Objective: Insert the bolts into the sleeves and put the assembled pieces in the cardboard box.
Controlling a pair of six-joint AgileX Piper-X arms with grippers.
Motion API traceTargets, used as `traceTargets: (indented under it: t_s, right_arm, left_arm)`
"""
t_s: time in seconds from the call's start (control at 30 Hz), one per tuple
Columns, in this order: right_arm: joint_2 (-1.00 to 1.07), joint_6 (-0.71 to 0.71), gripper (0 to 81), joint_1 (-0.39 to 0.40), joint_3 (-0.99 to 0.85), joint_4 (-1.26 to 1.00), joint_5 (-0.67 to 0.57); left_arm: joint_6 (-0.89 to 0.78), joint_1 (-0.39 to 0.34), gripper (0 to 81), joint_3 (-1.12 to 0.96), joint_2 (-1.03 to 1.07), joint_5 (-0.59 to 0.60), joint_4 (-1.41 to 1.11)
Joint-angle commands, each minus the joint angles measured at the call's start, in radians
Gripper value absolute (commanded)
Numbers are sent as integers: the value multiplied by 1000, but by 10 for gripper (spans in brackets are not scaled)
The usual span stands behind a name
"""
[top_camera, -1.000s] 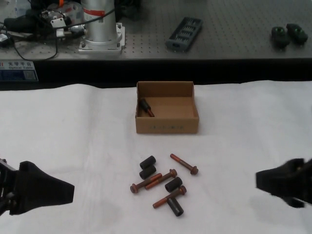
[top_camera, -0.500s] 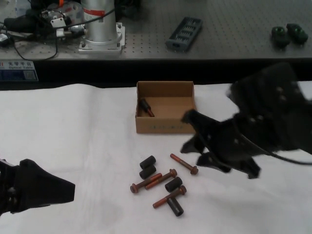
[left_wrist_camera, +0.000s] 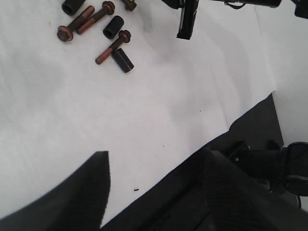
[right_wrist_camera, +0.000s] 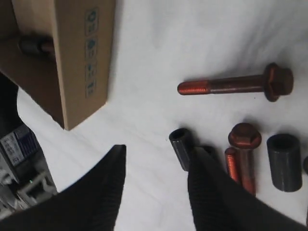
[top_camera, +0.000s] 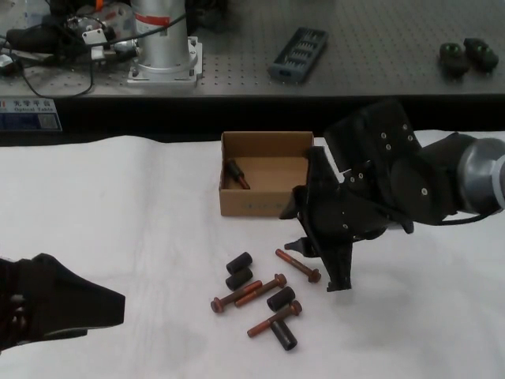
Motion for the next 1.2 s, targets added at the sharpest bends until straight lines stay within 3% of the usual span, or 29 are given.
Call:
traceTargets:
  t_s: [0.0,0.1,0.53,0.73,0.93,1.17]
  right_arm:
    - [3,130,284,-12,-13,-7,85]
    - [9,130,235,-22,-13,34,85]
    - [60,73,235,-11,-13,26,24]
    - [62,45,329,-10,-13,19,24]
    - [53,-274,317,-25,-13,-78,-2]
    - [47,-943,313,-55,-13,-77,-223]
  left_arm:
    - [-8,2,422,-4,-21,30,-5]
    - [-22,2,422,-4,-30,29,-5]
    - [-22,2,422,-4,-30,32,-5]
    - [-22,2,422,-4,-30,32,-5]
    - [-22,2,422,-4,-30,32,-5]
    - [-22,2,422,-4,-30,32,-5]
